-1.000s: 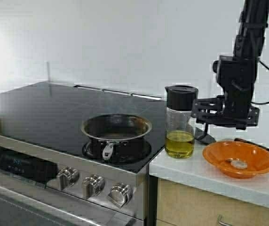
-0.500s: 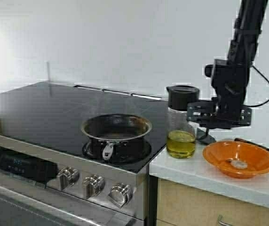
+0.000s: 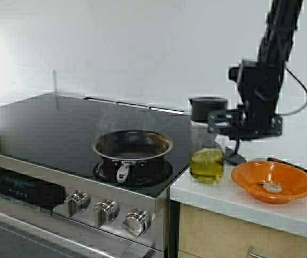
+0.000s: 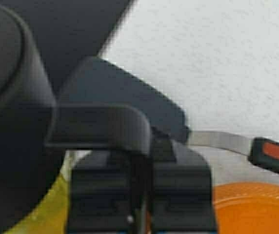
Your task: Add oil to the pan and cook the shrimp and serve it
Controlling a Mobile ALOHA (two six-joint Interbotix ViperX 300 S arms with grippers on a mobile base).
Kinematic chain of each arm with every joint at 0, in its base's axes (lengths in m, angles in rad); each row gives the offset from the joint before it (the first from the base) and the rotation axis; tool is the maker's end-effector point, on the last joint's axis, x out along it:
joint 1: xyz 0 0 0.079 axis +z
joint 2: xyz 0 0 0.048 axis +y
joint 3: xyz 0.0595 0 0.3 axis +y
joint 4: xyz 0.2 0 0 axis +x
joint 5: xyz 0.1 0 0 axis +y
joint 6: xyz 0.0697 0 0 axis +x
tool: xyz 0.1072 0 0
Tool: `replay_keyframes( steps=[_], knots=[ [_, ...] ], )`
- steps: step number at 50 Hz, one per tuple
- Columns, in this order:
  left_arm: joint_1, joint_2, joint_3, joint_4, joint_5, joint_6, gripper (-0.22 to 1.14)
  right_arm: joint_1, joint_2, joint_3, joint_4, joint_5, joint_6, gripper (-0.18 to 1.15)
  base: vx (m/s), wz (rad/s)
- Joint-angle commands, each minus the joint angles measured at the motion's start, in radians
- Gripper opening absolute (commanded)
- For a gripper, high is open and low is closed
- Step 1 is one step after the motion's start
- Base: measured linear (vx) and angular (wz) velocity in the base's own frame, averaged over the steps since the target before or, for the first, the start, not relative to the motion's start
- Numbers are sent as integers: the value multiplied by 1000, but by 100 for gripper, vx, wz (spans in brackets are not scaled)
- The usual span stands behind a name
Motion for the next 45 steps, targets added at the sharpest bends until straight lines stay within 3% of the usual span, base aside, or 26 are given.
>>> replay_keyframes(
  steps=[1,12,20,45],
  knots=[
    [0,8,-9,-2,-5,2,3,61,-152,8,153,-8,-94,8,0,0],
    [2,8,-11,-2,-5,0,3,127,-219,-77,442,44,-549,8,0,0],
    [0,8,-12,0,-5,2,3,150,-227,-172,526,89,-831,8,0,0],
    [2,8,-15,-2,-5,0,3,150,-124,-505,801,121,-1513,8,0,0]
  ],
)
